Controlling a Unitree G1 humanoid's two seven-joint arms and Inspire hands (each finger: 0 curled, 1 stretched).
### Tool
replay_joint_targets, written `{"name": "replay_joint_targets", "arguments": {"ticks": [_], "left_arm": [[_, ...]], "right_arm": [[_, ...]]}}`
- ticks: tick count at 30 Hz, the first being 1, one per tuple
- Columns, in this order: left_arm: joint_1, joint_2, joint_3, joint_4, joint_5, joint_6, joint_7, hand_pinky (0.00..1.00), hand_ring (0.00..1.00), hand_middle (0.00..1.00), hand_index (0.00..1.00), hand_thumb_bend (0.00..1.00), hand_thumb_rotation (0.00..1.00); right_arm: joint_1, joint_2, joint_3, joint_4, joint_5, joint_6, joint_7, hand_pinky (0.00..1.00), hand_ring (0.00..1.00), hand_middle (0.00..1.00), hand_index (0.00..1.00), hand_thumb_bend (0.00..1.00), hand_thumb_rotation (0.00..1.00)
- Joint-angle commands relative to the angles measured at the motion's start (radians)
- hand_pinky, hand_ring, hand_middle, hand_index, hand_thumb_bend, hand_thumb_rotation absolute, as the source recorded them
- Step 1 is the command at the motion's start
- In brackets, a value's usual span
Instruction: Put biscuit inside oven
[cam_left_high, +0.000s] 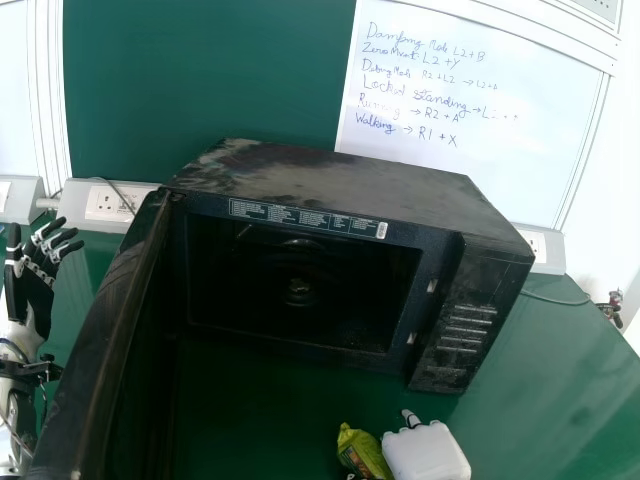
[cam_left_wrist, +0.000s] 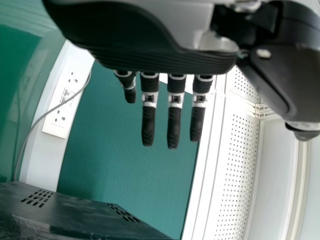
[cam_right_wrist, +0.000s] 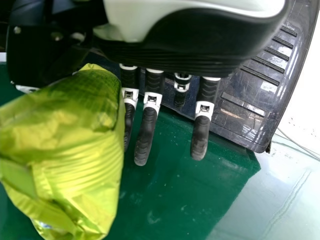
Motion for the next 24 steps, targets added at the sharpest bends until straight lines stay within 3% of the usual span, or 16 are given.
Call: {"name": "replay_joint_targets", "arguments": {"ticks": [1, 24], "left_arm": [[-0.012, 0.004, 0.005, 0.001, -0.007, -0.012, -0.009, 0.66, 0.69, 0.73, 0.77, 0.71, 0.52], [-0.008, -0.001, 0.002, -0.011, -0.003, -0.005, -0.002, 0.67, 0.69, 0.72, 0.76, 0.72, 0.52]], "right_arm": [[0.001, 0.0, 0.002, 0.003, 0.013, 0.001, 0.019, 0.34, 0.38, 0.43, 0.49, 0.53, 0.14], [-0.095, 0.027, -0.018, -0.027, 0.046, 0.015, 0.034, 0.29, 0.33, 0.39, 0.49, 0.52, 0.14]]}}
